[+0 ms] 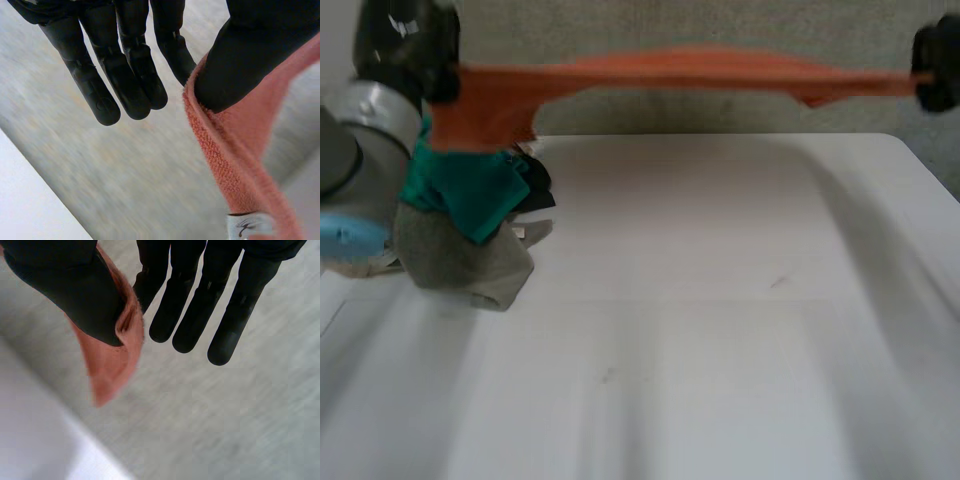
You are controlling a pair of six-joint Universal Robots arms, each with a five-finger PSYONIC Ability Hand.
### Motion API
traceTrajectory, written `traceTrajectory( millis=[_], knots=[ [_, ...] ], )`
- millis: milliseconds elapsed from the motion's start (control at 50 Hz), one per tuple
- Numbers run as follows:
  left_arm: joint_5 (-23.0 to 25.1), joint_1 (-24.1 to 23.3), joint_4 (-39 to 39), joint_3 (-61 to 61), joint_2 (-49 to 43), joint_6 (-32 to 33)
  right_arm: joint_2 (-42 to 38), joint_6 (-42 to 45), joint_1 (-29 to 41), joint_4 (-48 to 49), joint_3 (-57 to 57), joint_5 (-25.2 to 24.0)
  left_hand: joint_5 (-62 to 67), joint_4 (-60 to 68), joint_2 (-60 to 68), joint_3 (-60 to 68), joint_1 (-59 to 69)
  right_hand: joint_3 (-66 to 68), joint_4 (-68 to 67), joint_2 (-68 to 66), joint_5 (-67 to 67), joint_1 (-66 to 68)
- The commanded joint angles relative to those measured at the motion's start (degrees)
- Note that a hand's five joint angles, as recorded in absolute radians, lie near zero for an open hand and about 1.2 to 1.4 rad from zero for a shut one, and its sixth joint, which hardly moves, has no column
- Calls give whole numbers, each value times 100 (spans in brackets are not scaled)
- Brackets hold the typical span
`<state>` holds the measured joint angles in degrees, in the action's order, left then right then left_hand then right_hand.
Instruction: Fold the laundry.
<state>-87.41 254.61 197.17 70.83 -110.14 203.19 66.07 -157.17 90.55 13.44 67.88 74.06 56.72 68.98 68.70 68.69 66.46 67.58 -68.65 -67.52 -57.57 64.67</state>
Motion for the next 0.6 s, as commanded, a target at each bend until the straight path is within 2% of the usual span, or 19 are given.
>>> traceTrajectory(
  millis=[20,140,280,300,360,440,600],
  knots=[
    [4,-139,-12,1766,291,291,-24,695,-81,-939,866,-59,1328,1102,1130,1131,1354,1242,-1135,-1248,-1243,1533],
    [-5,-245,67,2821,28,589,-68,1293,-345,-1283,1701,-59,1328,1102,1130,1131,1354,1242,-1135,-1248,-1243,1533],
    [74,-219,392,2937,-394,722,-191,1408,-530,-1098,2045,-76,1230,1004,1032,1033,1255,1242,-1135,-1248,-1243,1533],
    [127,-175,471,2876,-534,695,-244,1382,-582,-1055,2054,-85,279,54,82,82,305,1242,-1135,-1248,-1243,1533],
    [241,-61,551,2779,-745,722,-306,1355,-635,-1028,2045,-85,-367,-593,-565,-564,-341,1242,-1135,-1248,-1243,1533],
    [417,133,490,2673,-930,704,-428,1355,-705,-1028,1958,-85,-2231,-2457,-2429,-2428,-2205,1242,-1135,-1248,-1243,1533],
    [663,265,577,2866,-773,695,-464,1346,-741,-1001,1966,-94,-2455,-2681,-2653,-2652,-2430,1242,-1135,-1248,-1243,1533]
  ],
)
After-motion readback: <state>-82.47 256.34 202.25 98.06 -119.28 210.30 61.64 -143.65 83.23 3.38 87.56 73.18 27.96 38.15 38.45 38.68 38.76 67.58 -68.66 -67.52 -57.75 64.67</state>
